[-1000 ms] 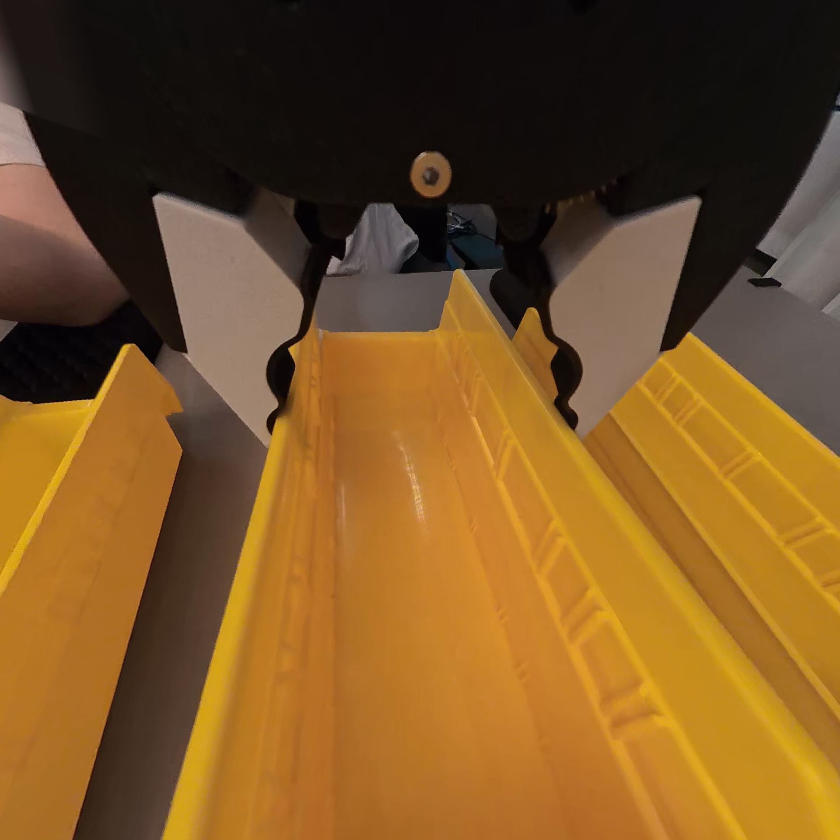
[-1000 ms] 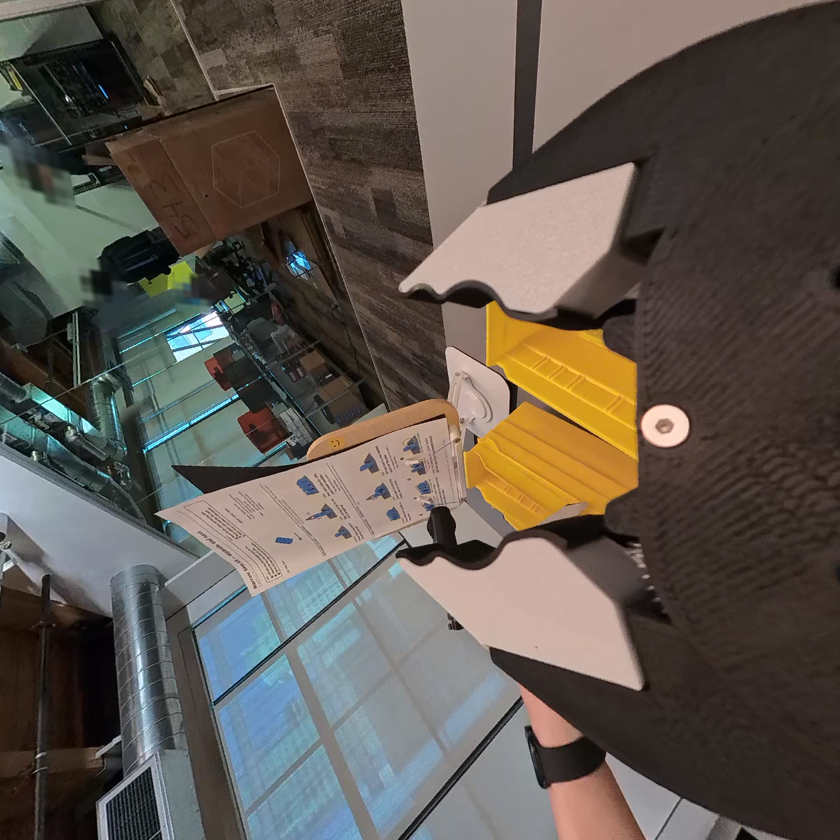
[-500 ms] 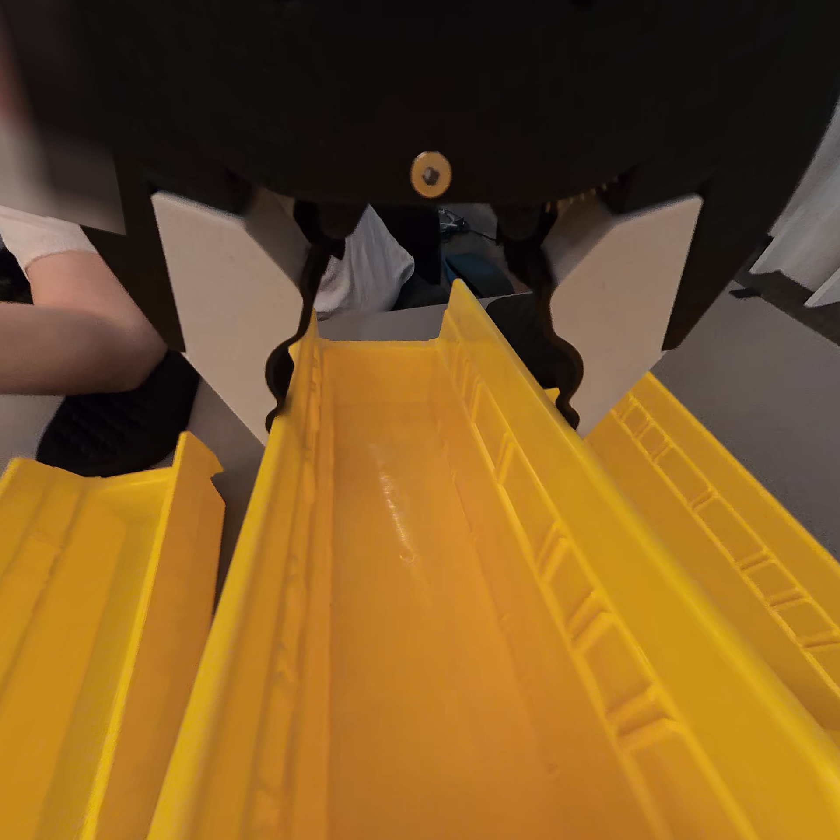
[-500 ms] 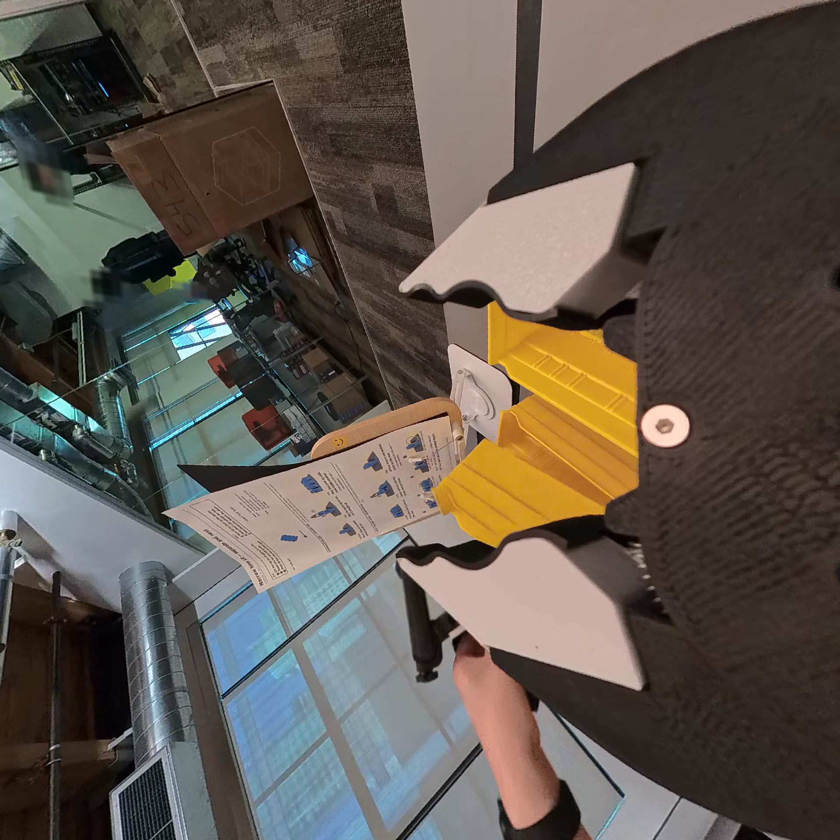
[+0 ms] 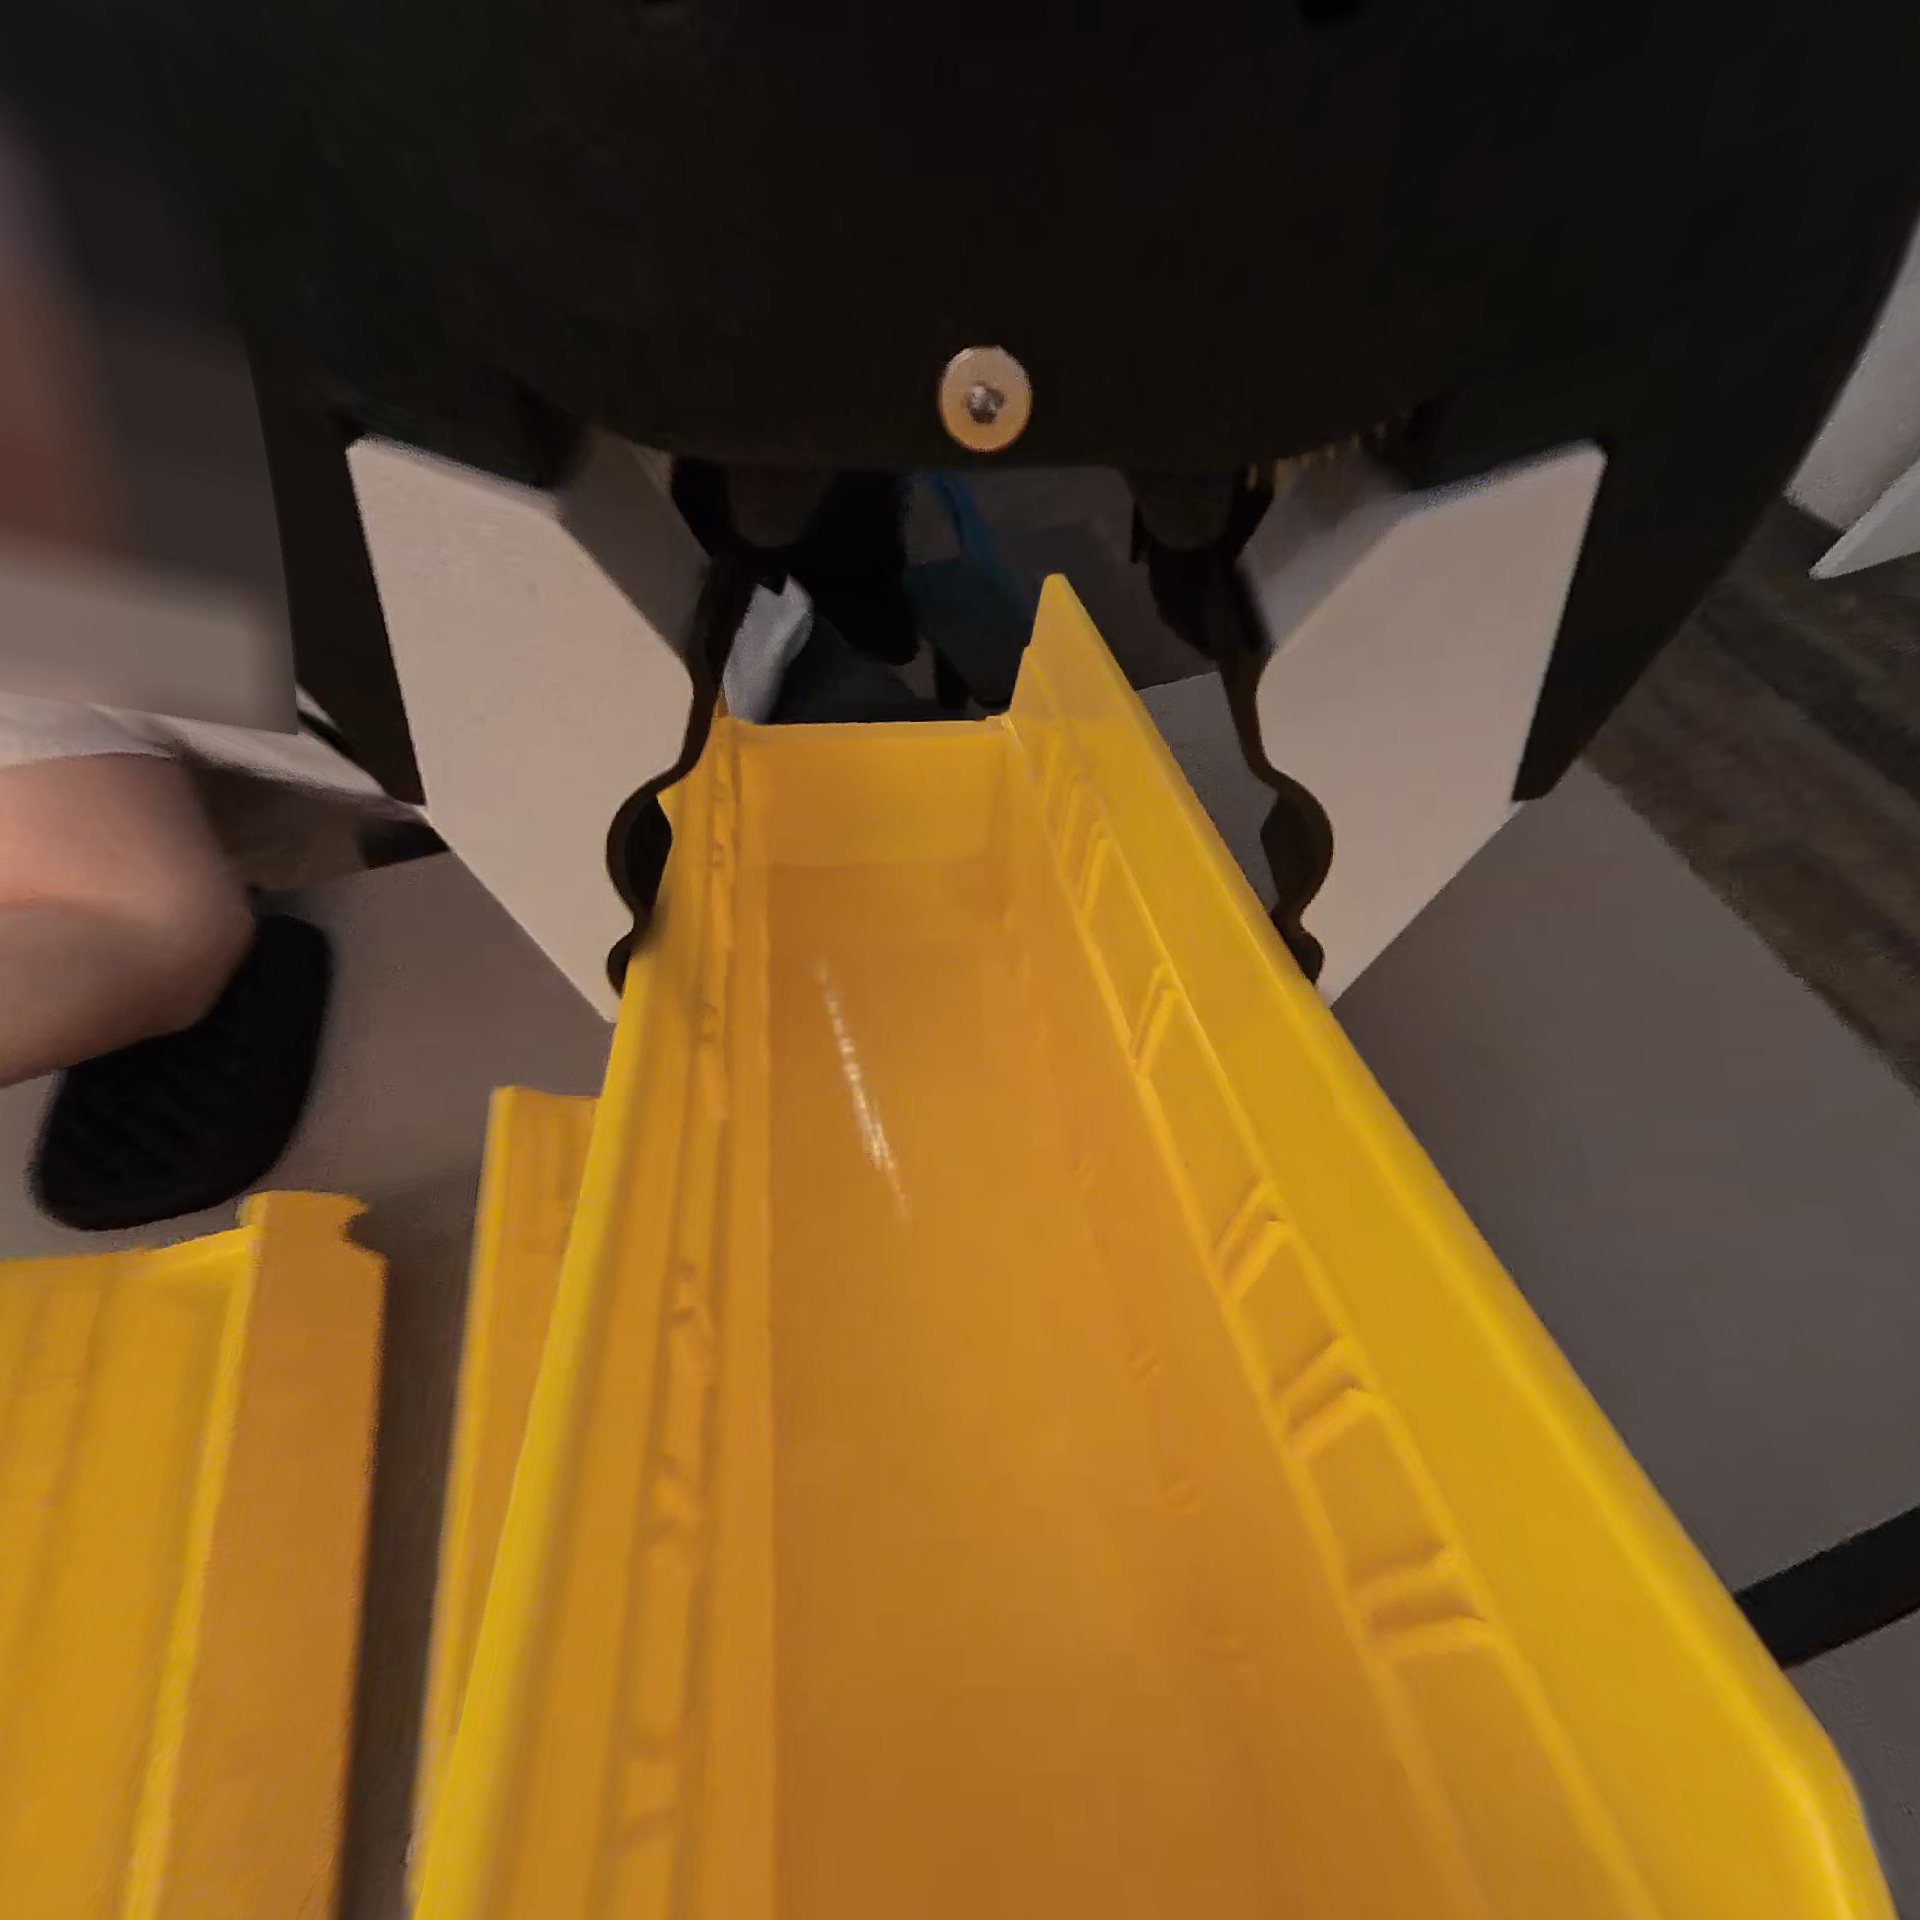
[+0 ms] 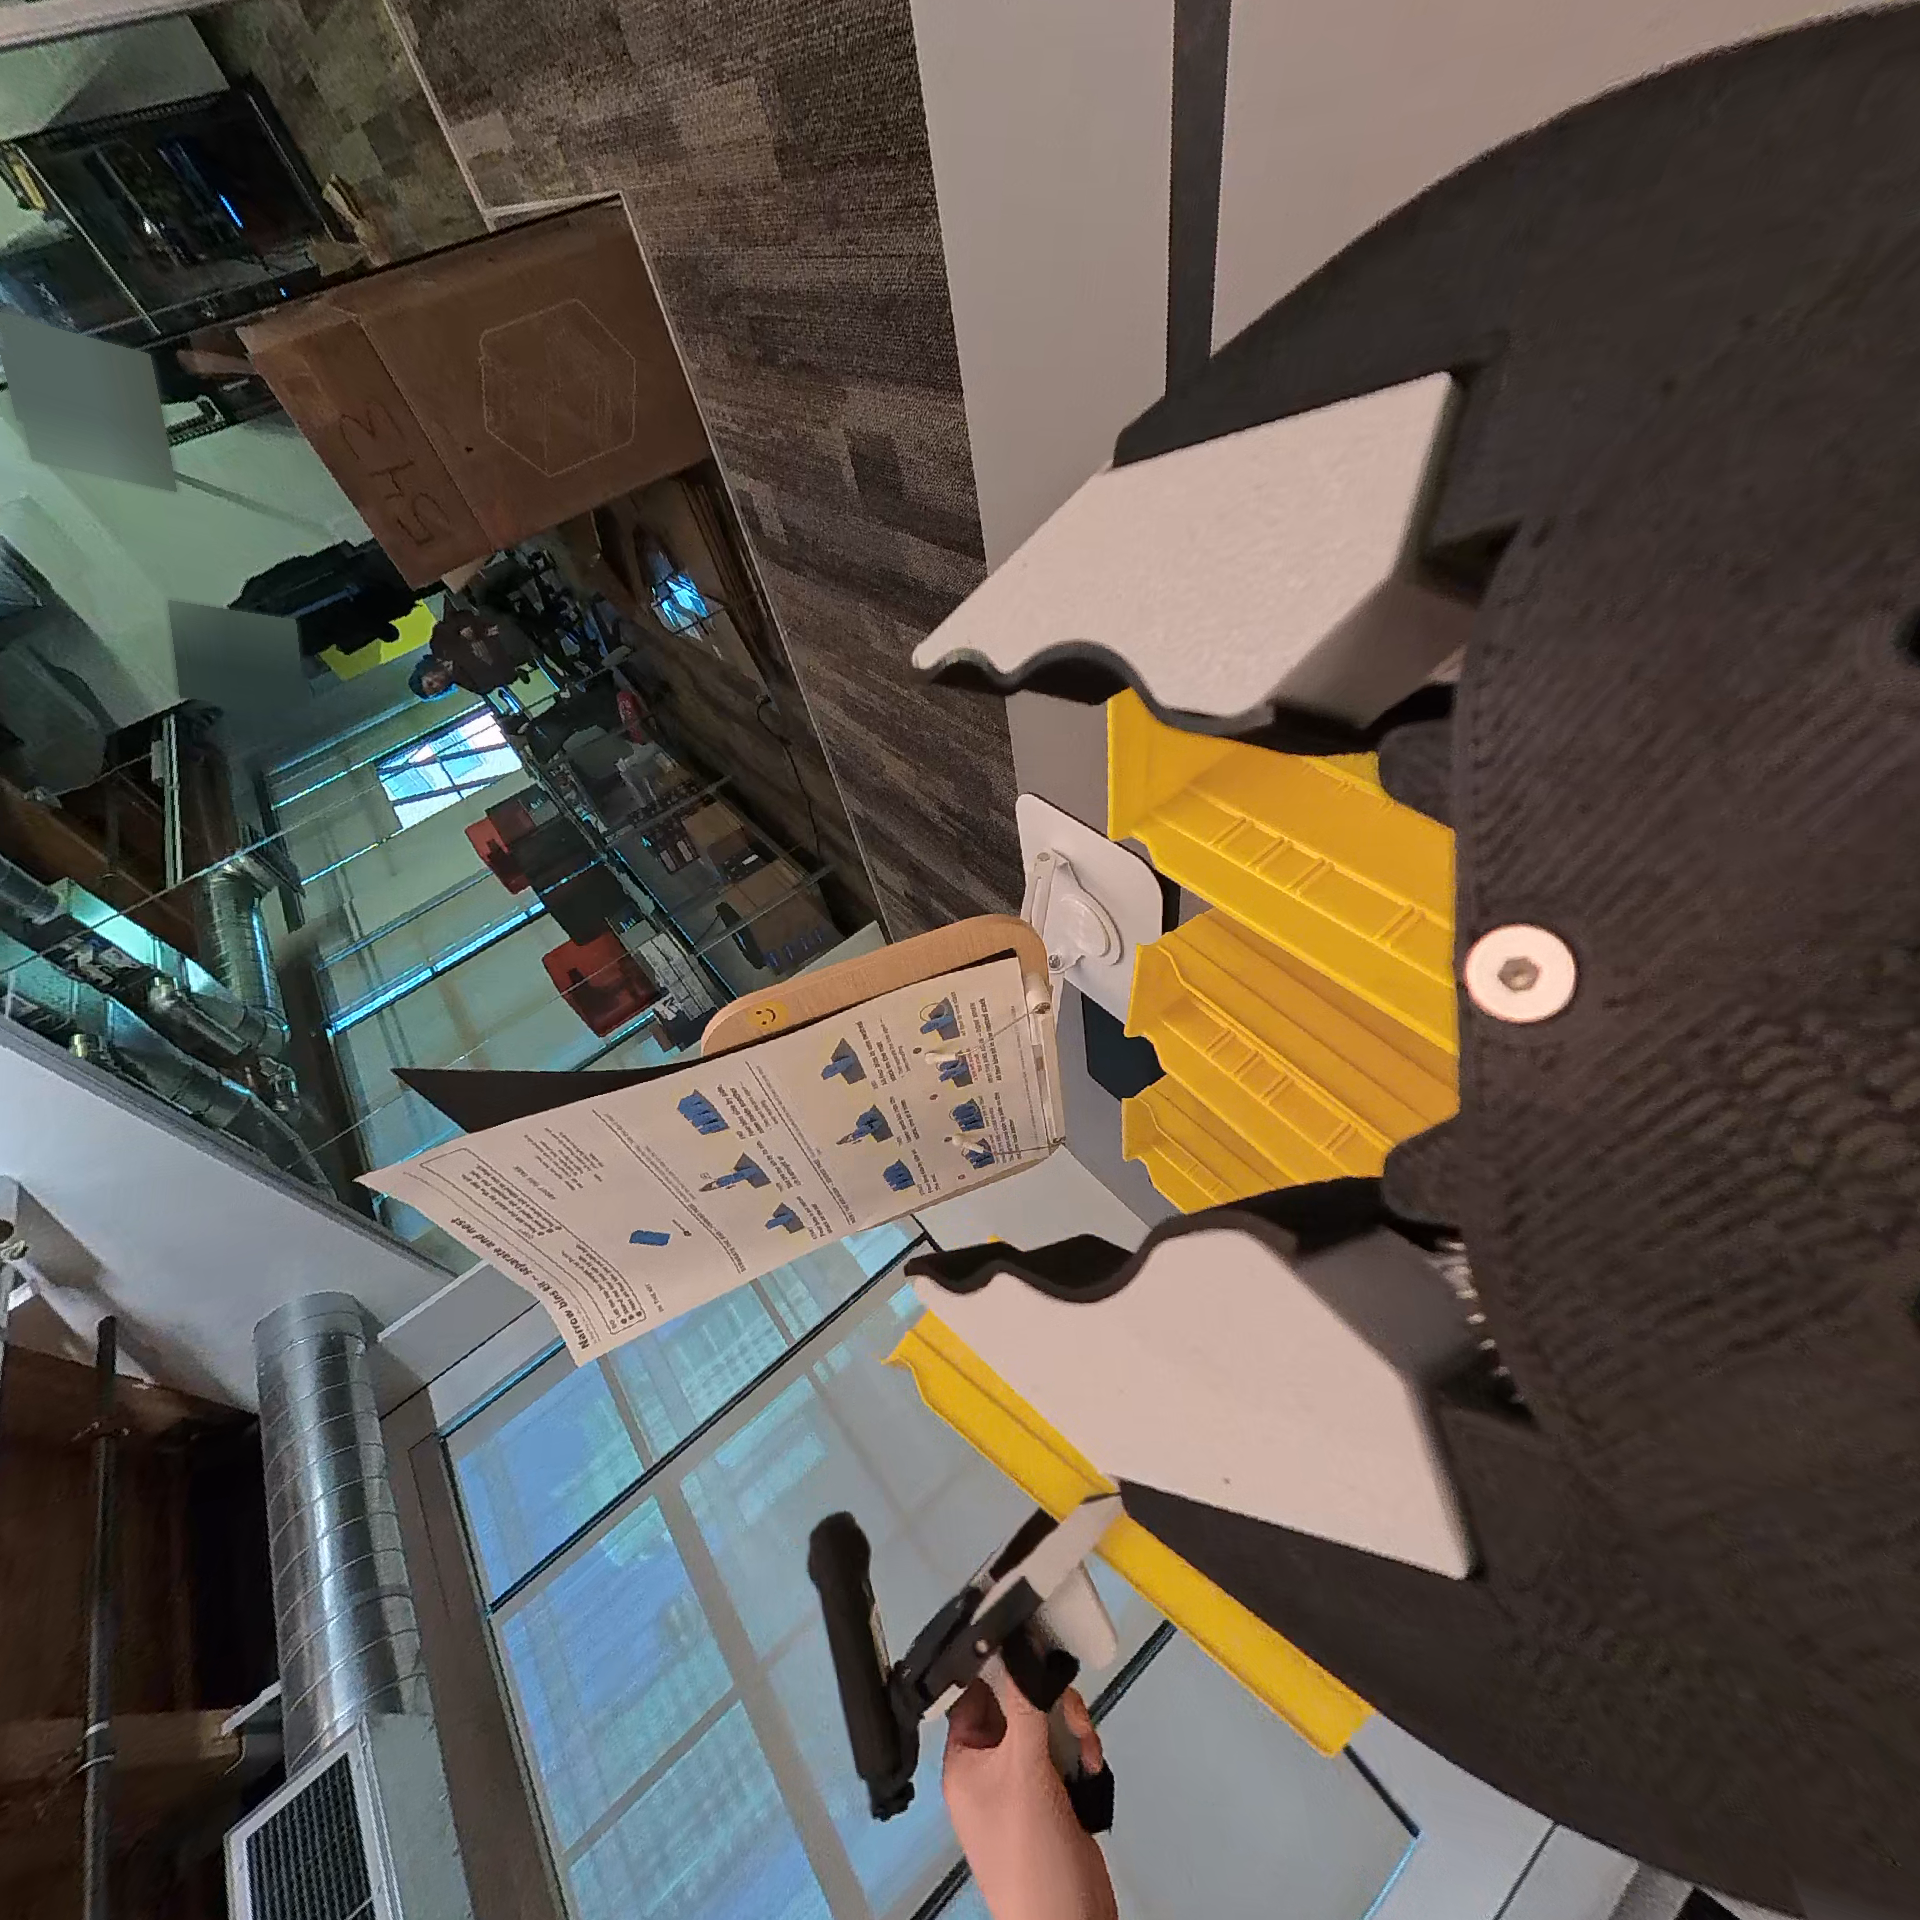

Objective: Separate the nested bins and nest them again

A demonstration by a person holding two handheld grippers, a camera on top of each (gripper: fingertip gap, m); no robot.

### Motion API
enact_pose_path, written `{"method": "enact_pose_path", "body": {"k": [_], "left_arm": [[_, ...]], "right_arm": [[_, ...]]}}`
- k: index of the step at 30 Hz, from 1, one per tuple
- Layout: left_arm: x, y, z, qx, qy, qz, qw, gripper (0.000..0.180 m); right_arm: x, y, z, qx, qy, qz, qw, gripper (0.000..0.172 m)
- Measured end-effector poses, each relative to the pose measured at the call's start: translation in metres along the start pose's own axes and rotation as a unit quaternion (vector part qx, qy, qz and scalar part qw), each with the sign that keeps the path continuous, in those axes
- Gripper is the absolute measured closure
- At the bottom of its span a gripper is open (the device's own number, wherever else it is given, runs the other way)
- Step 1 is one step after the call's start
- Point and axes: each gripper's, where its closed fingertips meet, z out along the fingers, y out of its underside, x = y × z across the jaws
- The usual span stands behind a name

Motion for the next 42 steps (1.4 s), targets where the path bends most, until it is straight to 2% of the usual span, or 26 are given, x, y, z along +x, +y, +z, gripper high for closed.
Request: {"method": "enact_pose_path", "body": {"k": [7,12,16,23,29,34,42], "left_arm": [[-0.105,0.024,0.036,-0.011,-0.117,-0.007,0.993,0.063],[-0.163,0.046,0.085,-0.058,-0.143,-0.044,0.987,0.063],[-0.192,0.055,0.124,-0.076,-0.134,-0.063,0.986,0.064],[-0.216,0.061,0.171,-0.1,-0.12,-0.076,0.985,0.064],[-0.223,0.056,0.195,-0.106,-0.115,-0.07,0.985,0.063],[-0.233,0.056,0.207,-0.123,-0.128,-0.068,0.982,0.062],[-0.235,0.052,0.21,-0.097,-0.1,-0.075,0.987,0.056]], "right_arm": [[-0.003,0.006,0.007,-0.015,0.009,-0.014,1.0,0.065],[-0.003,0.007,0.009,-0.017,0.018,-0.021,0.999,0.065],[-0.005,0.011,0.014,-0.025,0.02,-0.027,0.999,0.065],[-0.01,0.023,0.028,-0.049,0.03,-0.045,0.997,0.065],[-0.009,0.028,0.034,-0.058,0.036,-0.046,0.997,0.066],[-0.007,0.032,0.038,-0.064,0.043,-0.046,0.996,0.067],[-0.009,0.044,0.047,-0.092,0.048,-0.058,0.993,0.067]]}}
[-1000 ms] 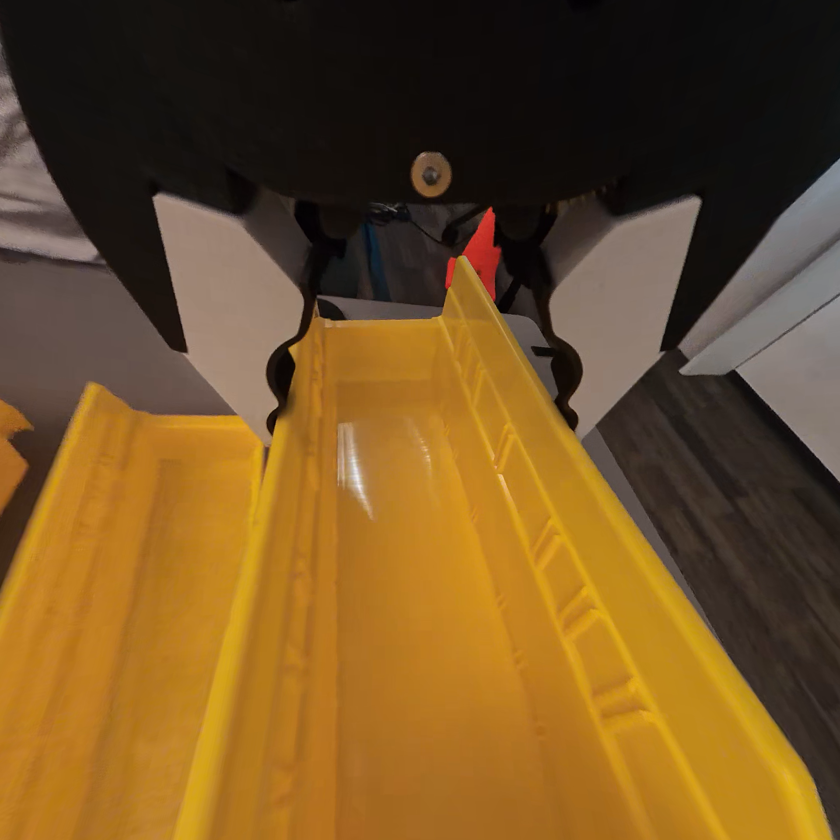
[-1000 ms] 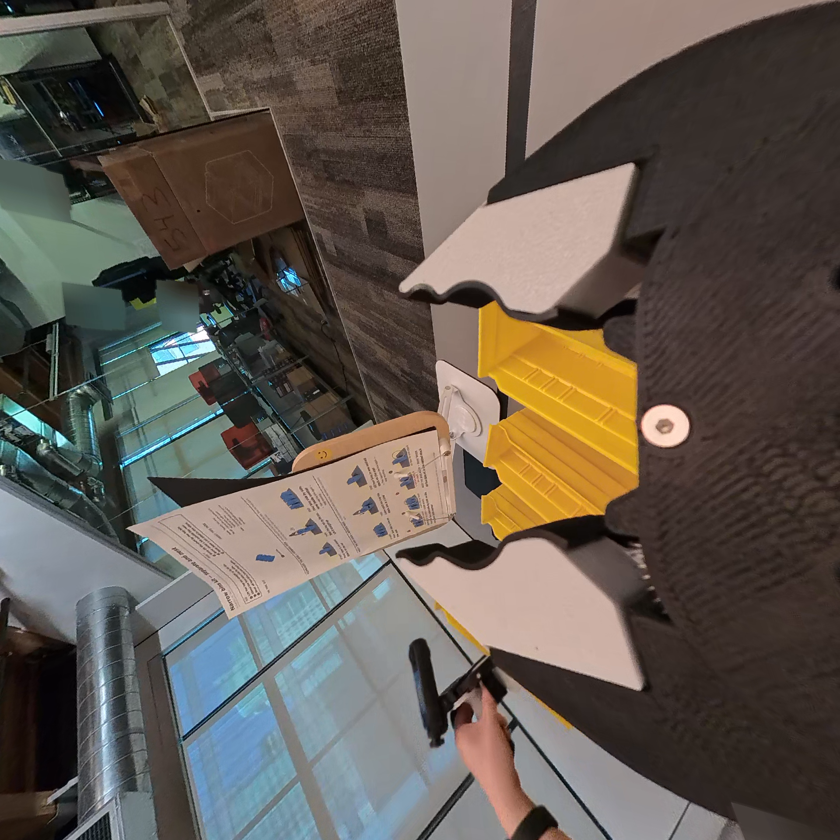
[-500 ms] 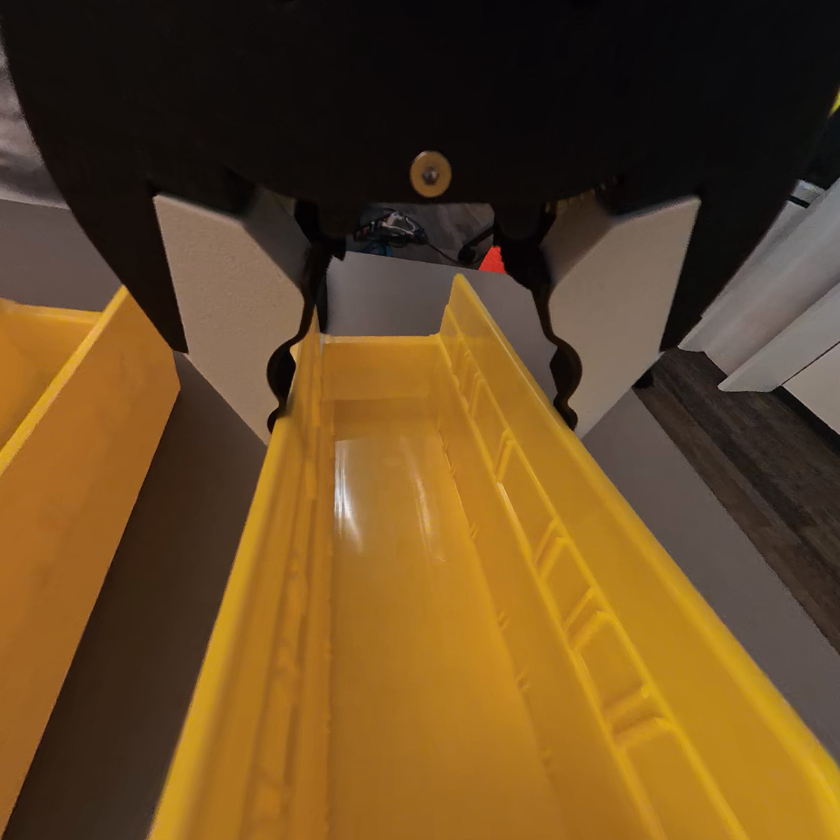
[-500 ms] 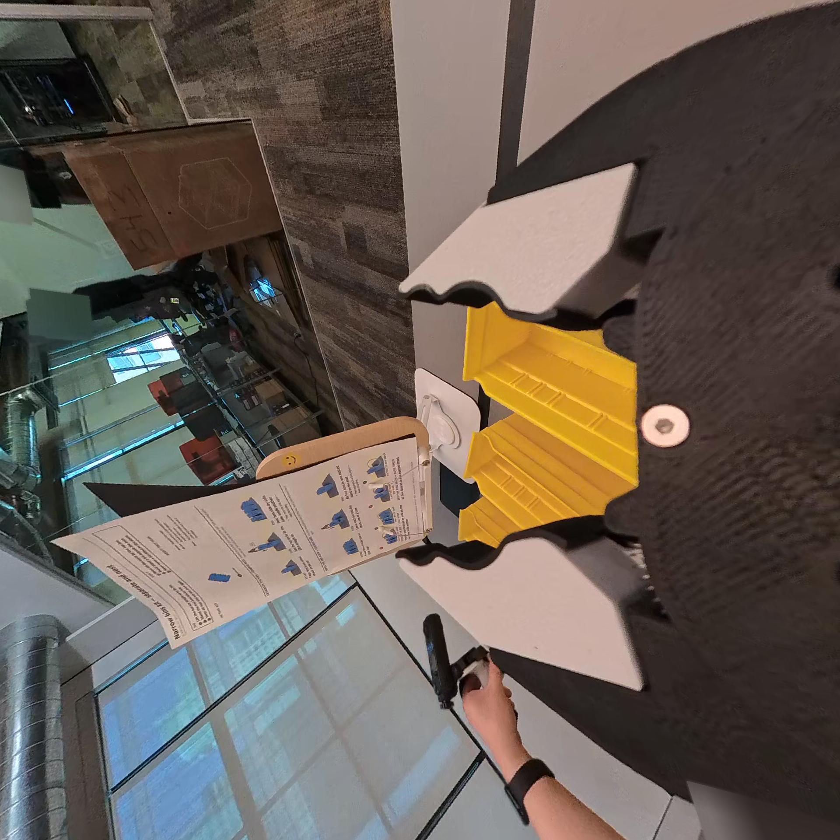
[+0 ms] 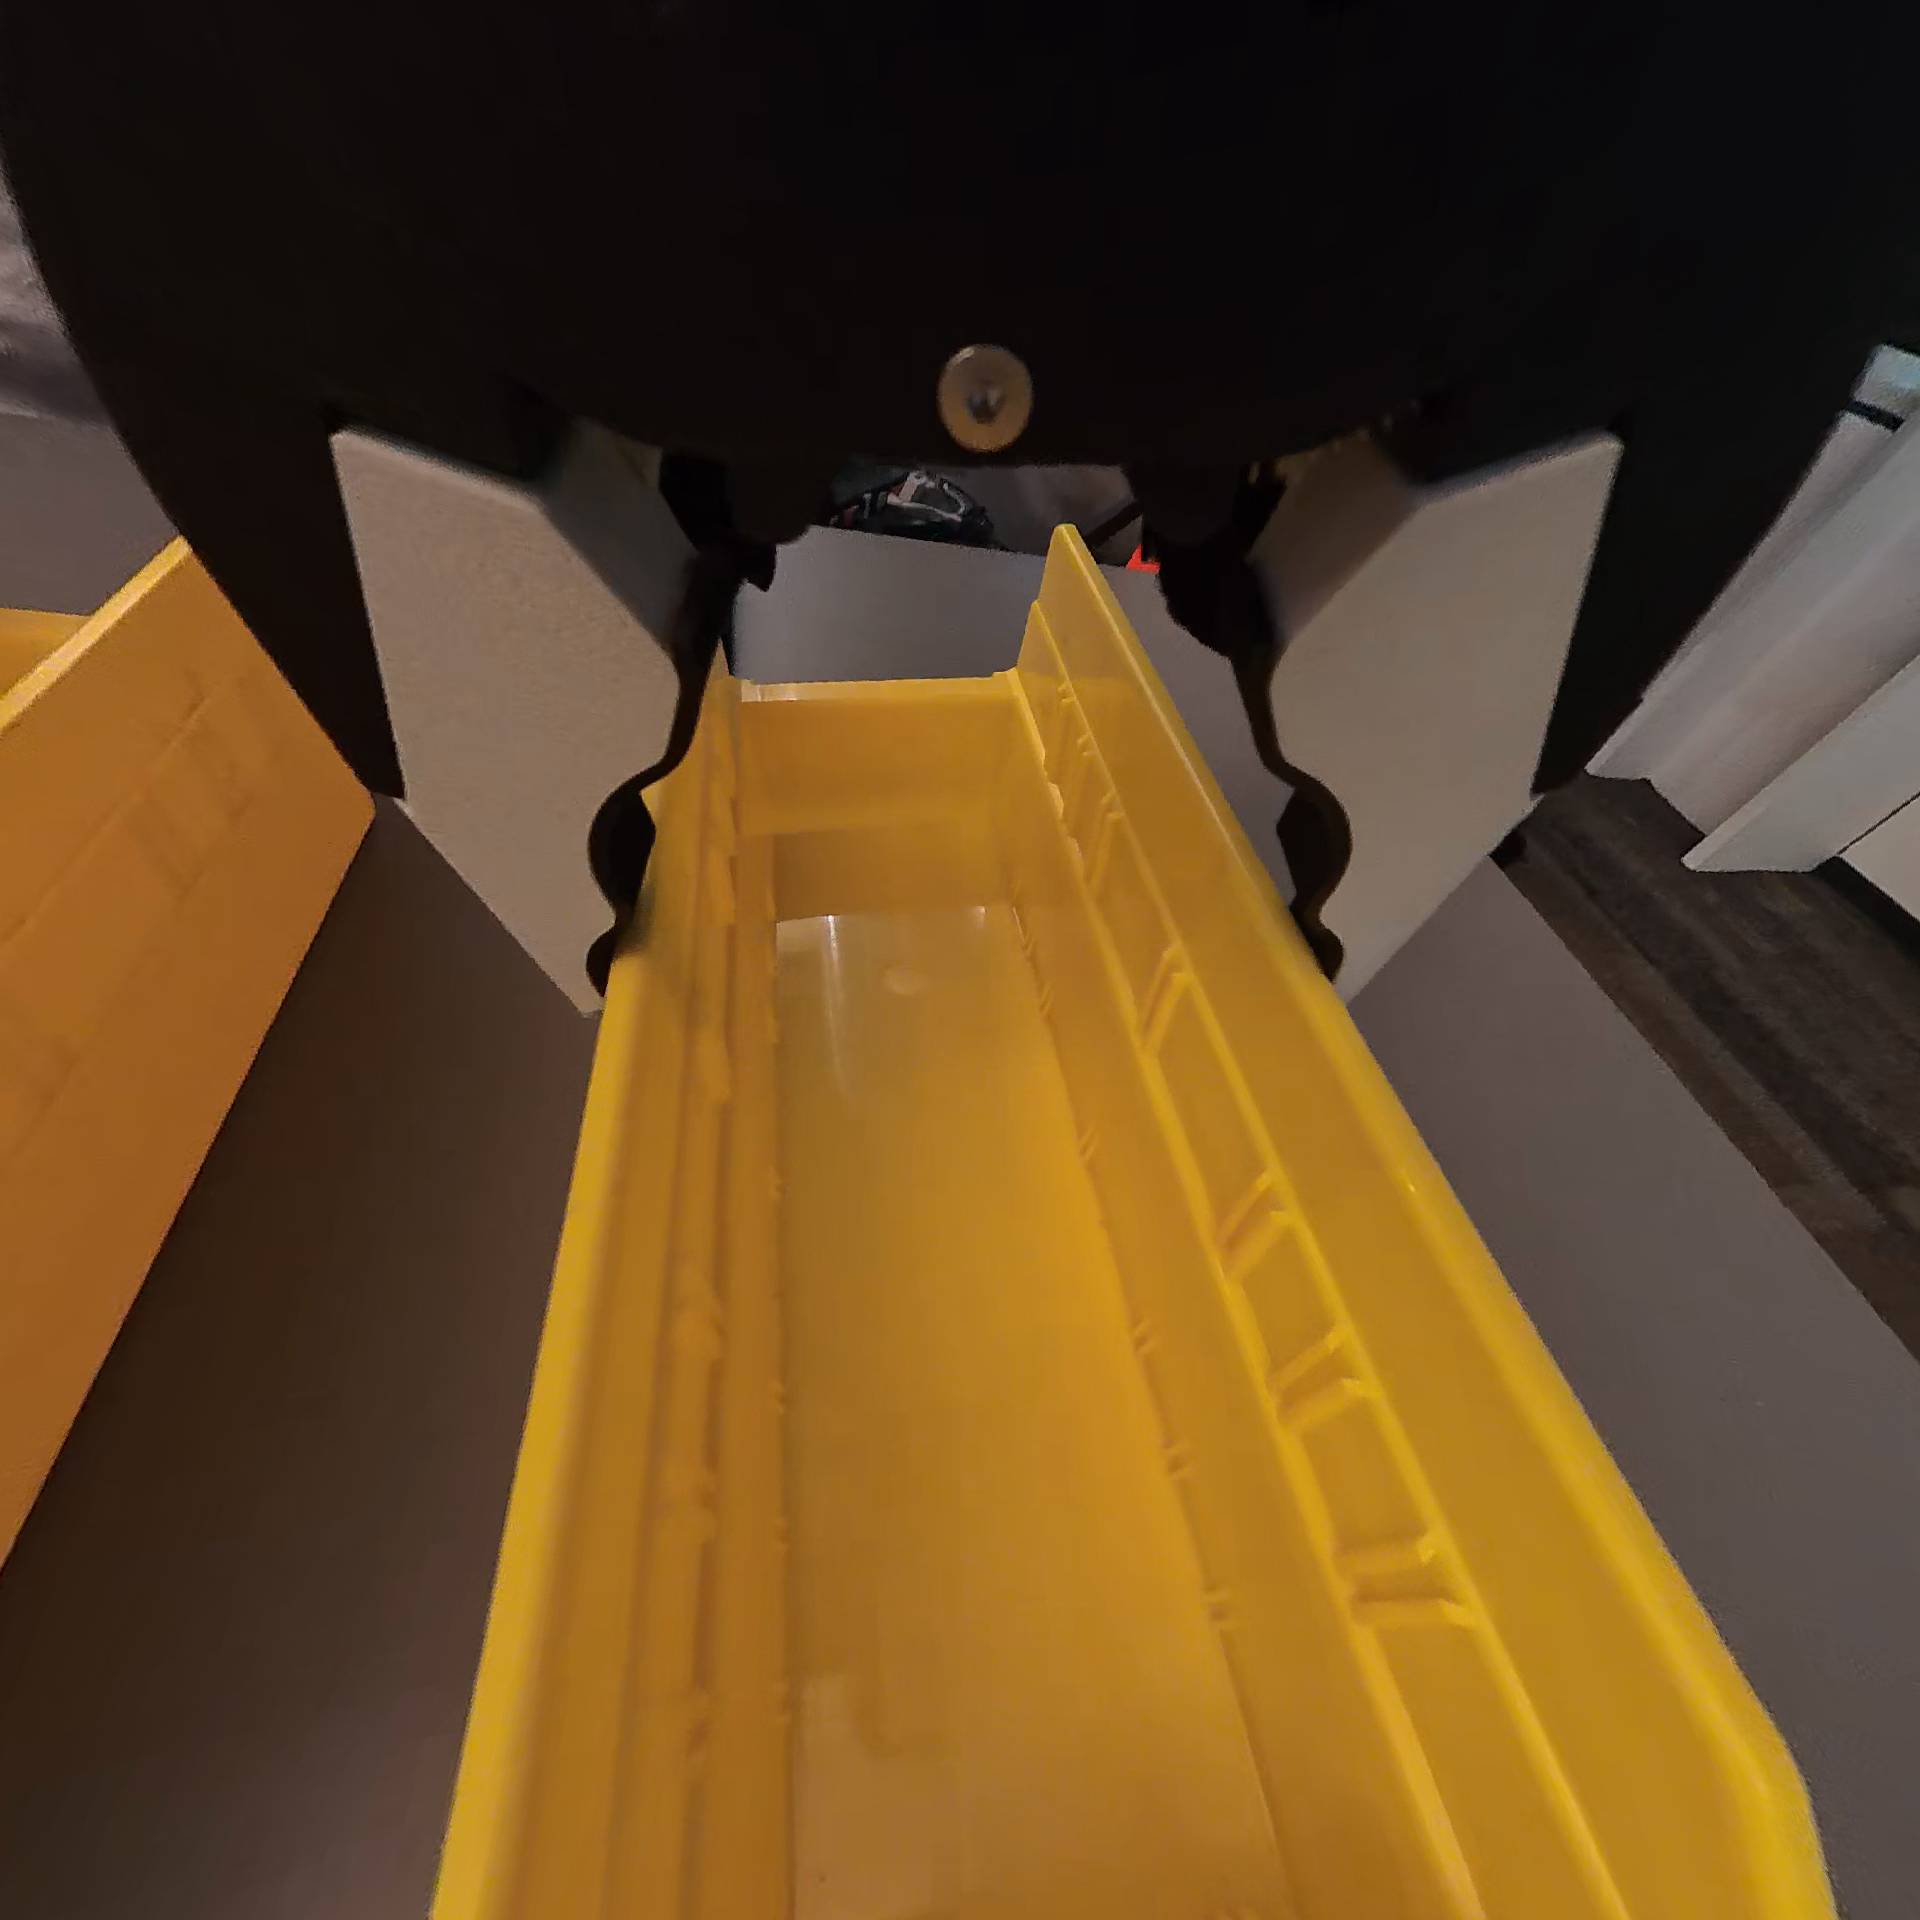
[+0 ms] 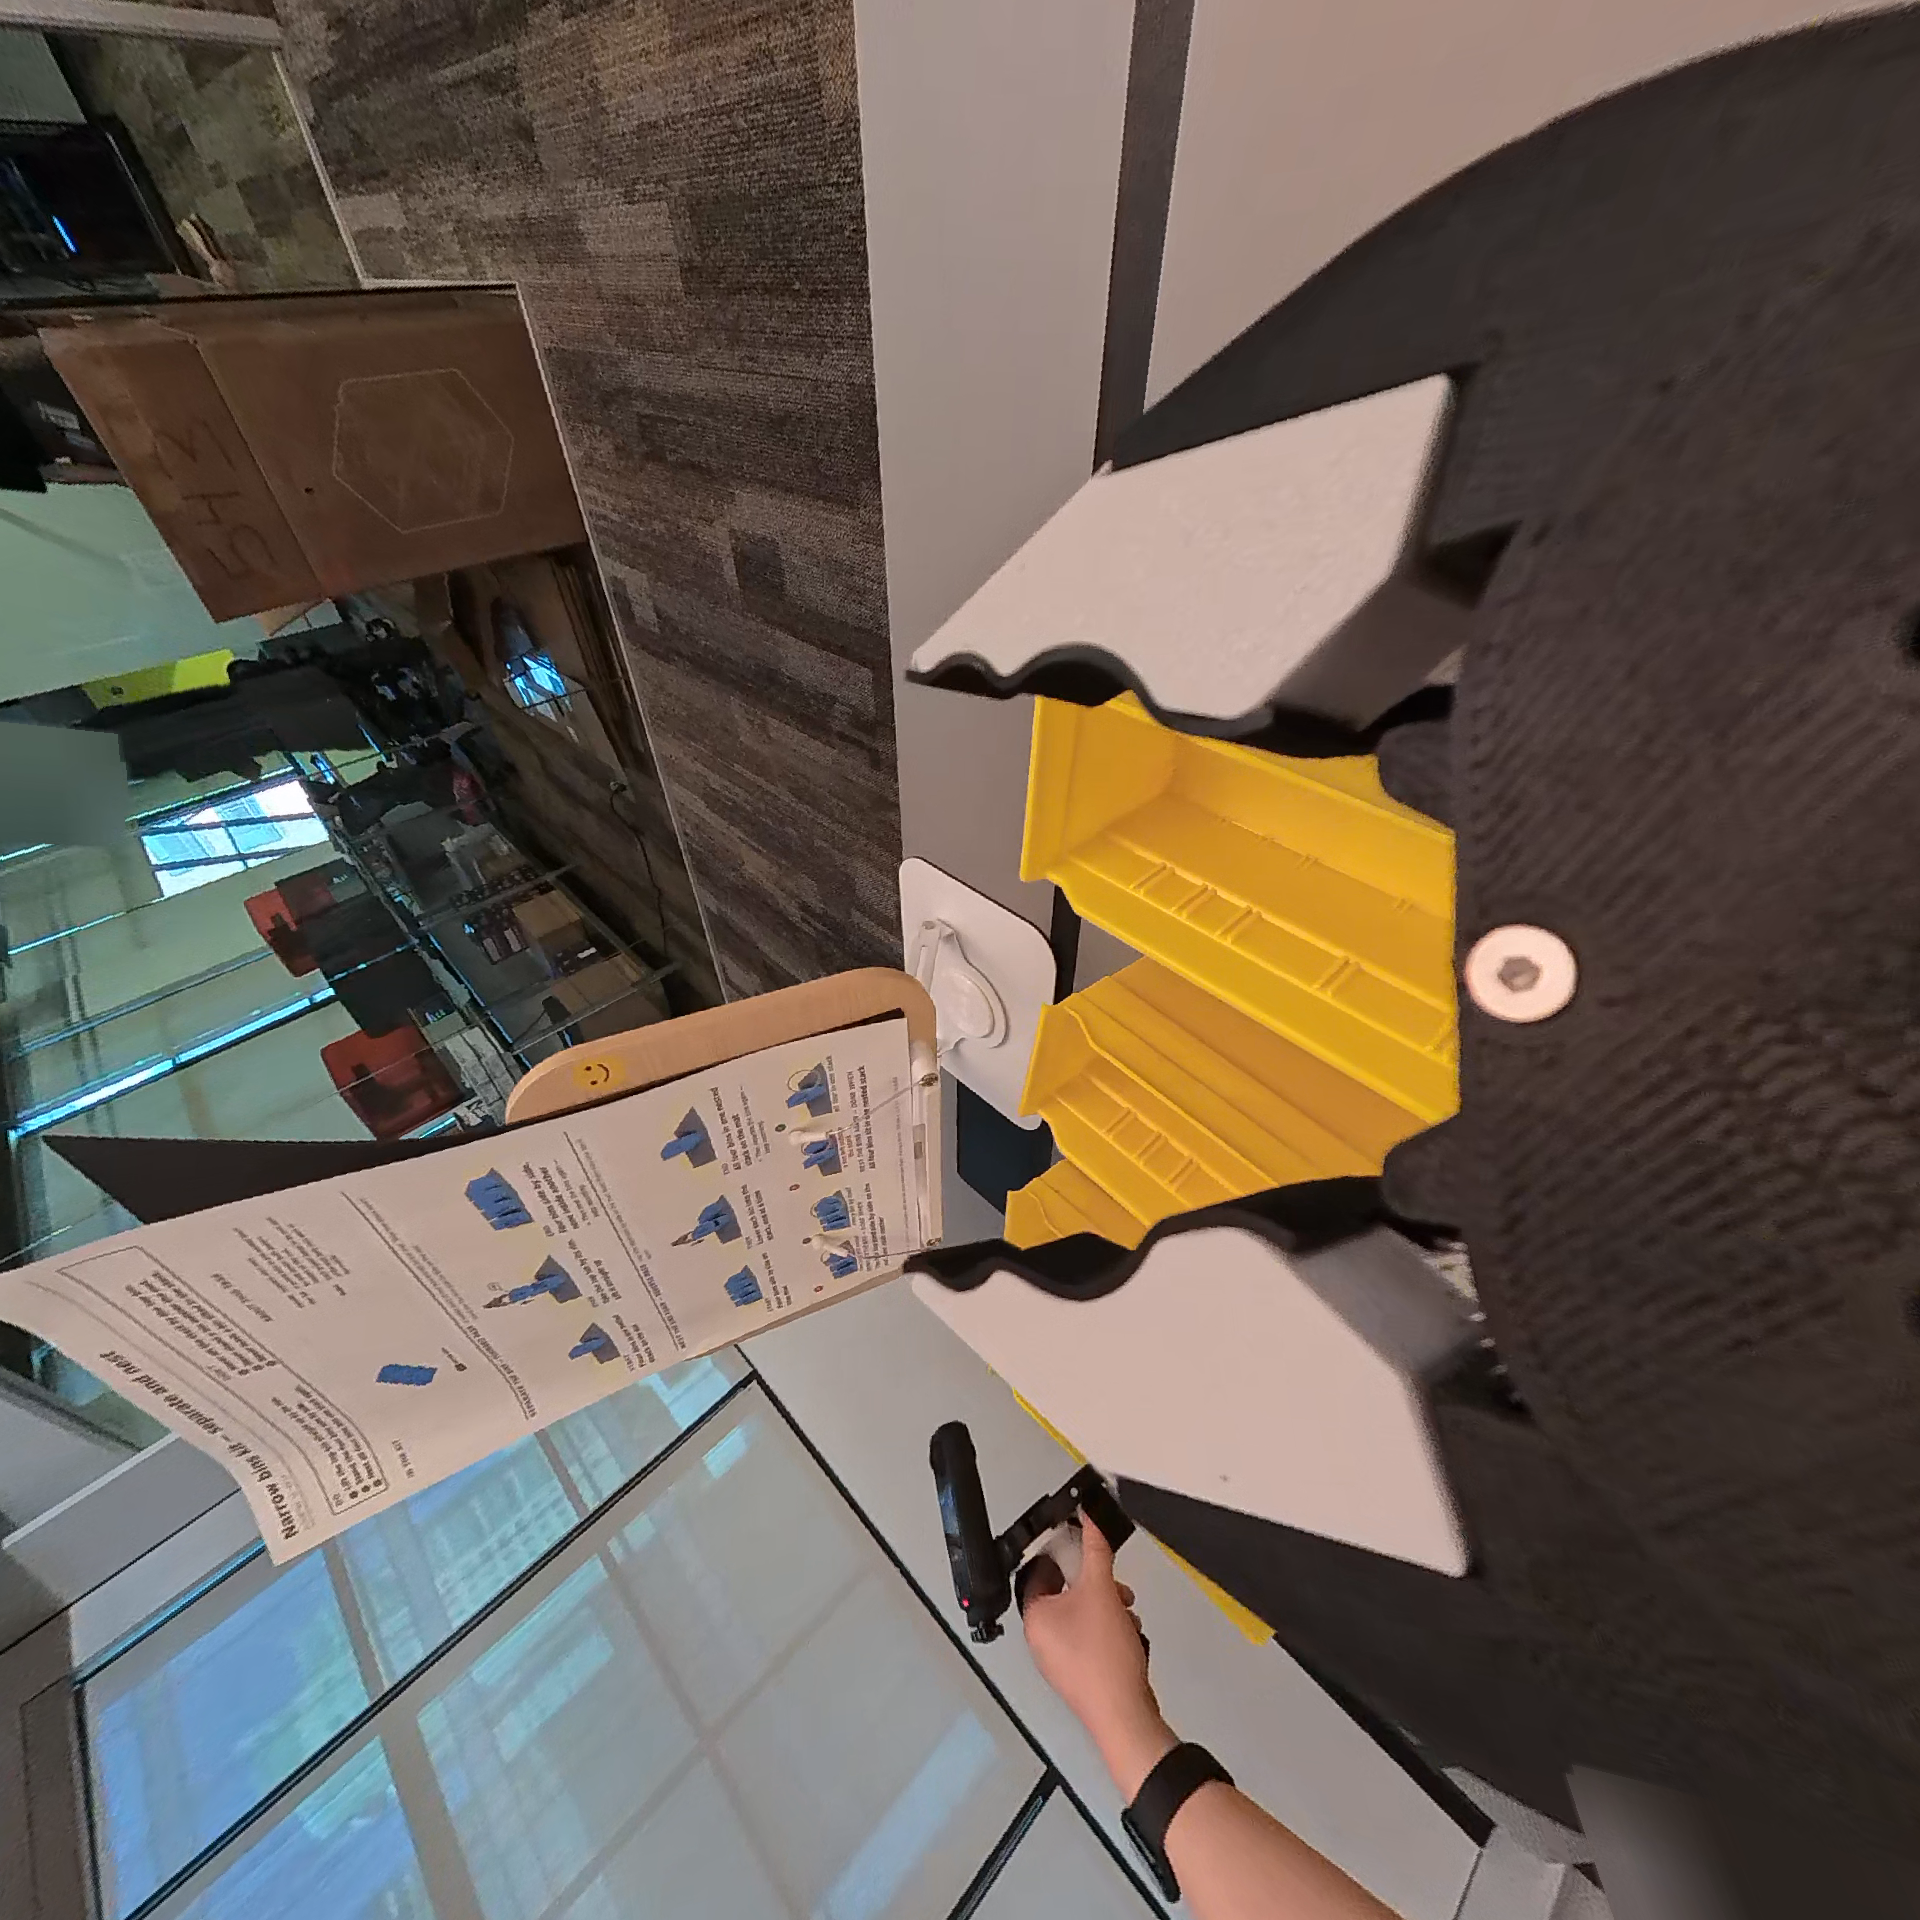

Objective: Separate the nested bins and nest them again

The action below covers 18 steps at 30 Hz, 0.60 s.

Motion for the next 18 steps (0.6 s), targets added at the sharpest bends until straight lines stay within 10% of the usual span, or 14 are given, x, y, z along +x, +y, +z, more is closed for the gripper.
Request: {"method": "enact_pose_path", "body": {"k": [12,18], "left_arm": [[0.003,-0.024,-0.061,0.128,0.045,0.011,0.991,0.051],[0.04,-0.072,-0.244,0.502,0.086,0.06,0.858,0.072]], "right_arm": [[-0.001,0.003,0.003,-0.008,0.009,-0.006,1.0,0.067],[-0.008,-0.005,-0.003,0.005,0.024,-0.031,0.999,0.067]]}}
